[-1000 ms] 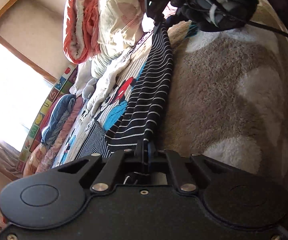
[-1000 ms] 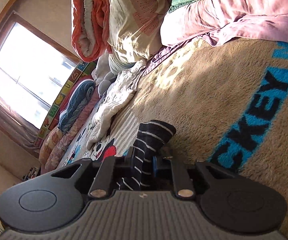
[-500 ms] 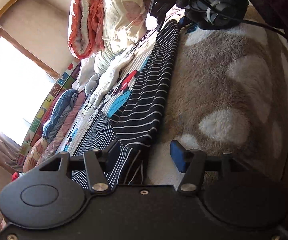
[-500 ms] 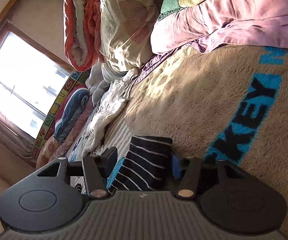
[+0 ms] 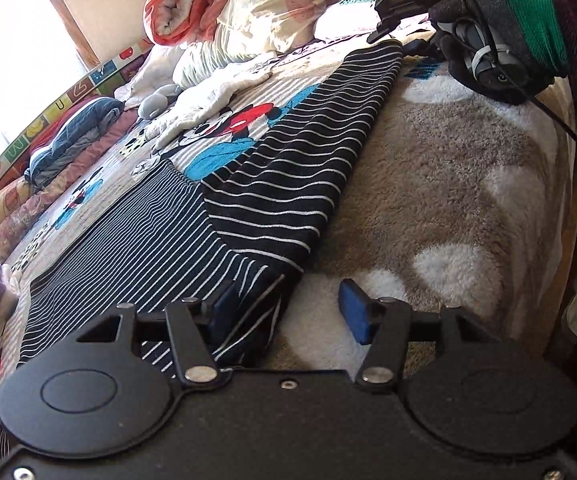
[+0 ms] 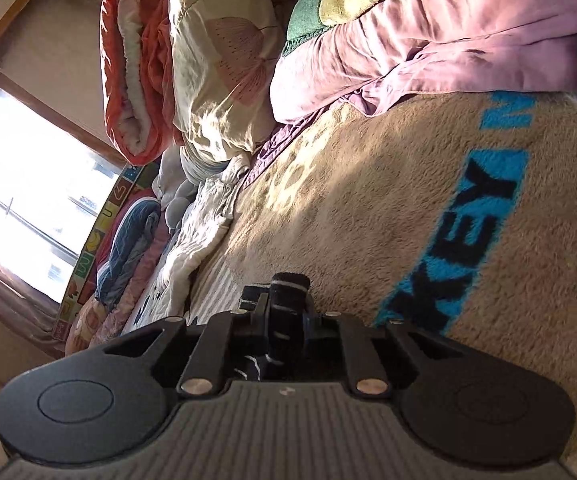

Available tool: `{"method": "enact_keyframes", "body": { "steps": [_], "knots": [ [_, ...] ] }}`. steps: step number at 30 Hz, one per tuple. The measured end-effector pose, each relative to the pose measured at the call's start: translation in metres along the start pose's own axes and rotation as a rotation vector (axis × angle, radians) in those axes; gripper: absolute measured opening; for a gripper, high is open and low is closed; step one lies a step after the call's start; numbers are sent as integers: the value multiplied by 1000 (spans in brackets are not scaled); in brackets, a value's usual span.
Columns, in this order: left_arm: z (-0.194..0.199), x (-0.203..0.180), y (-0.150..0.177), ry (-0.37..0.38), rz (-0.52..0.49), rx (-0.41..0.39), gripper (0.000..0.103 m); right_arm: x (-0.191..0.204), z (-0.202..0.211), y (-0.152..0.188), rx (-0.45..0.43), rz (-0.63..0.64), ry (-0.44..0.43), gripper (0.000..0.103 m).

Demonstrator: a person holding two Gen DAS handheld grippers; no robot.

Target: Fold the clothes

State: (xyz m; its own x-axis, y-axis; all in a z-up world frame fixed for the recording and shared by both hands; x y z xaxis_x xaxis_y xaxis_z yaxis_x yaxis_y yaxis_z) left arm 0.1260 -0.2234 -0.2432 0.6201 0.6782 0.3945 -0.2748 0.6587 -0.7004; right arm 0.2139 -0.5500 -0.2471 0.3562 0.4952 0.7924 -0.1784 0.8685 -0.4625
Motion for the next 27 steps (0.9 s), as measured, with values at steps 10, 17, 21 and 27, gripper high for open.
{"method": "enact_keyframes", "body": {
  "steps": [10, 17, 21, 27],
  "knots": [
    [11, 3, -19, 157, 193, -109, 56, 25, 21, -10, -68, 85, -87, 48],
    [-2, 4, -13, 162, 258, -59, 56, 92, 8, 77, 482, 72, -508, 75],
    [-2, -1, -12, 155, 240, -59, 59, 120, 3, 151, 720, 153, -488, 77],
    [-1, 0, -9, 164, 242, -53, 61, 120, -5, 147, 642, 275, -314, 53]
  ]
}}
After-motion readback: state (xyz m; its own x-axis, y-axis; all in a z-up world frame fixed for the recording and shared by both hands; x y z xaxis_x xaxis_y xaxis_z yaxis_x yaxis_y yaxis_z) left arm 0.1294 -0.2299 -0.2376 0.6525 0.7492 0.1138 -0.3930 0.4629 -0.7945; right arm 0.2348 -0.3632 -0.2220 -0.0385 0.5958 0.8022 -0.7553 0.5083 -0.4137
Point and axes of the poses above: each gripper's, at about its wrist camera, not at the fingertips, and z roughly against the way its jaws point, x to its left, y to its underside, the point moved 7 cm from there along -z, roughly the way its jaws point, and after that the axes turned 3 degrees about y, right-handed, at the moved point
